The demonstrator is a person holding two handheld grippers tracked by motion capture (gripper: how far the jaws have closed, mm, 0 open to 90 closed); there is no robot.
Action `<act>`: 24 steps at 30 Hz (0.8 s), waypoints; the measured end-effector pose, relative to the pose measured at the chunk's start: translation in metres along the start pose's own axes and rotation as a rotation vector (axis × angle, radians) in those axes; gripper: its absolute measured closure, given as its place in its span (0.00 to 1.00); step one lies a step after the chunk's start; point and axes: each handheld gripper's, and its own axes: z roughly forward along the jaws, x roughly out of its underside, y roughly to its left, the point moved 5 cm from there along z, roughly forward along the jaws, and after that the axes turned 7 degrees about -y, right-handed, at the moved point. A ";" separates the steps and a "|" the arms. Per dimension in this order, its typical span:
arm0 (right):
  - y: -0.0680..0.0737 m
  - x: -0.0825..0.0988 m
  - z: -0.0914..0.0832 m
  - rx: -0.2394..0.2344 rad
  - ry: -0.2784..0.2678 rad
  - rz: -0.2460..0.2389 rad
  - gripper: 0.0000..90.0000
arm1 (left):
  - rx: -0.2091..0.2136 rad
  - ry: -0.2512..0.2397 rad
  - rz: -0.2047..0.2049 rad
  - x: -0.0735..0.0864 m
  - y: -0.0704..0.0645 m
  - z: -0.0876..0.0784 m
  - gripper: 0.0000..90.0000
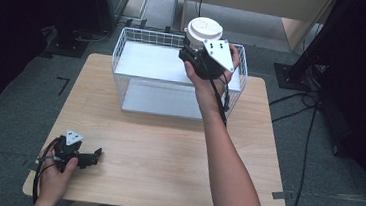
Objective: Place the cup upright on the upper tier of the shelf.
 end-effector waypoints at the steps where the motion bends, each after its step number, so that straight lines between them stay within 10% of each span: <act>1: 0.000 0.000 0.002 0.003 0.000 0.007 0.18 | 0.000 0.000 0.000 0.000 0.000 0.000 0.00; 18: 0.005 0.024 0.036 0.034 0.059 0.079 0.18 | -0.001 0.001 0.004 0.000 0.000 0.000 0.00; 24: 0.016 0.031 0.037 -0.019 0.082 -0.003 0.16 | -0.001 0.002 0.004 0.000 0.000 0.000 0.00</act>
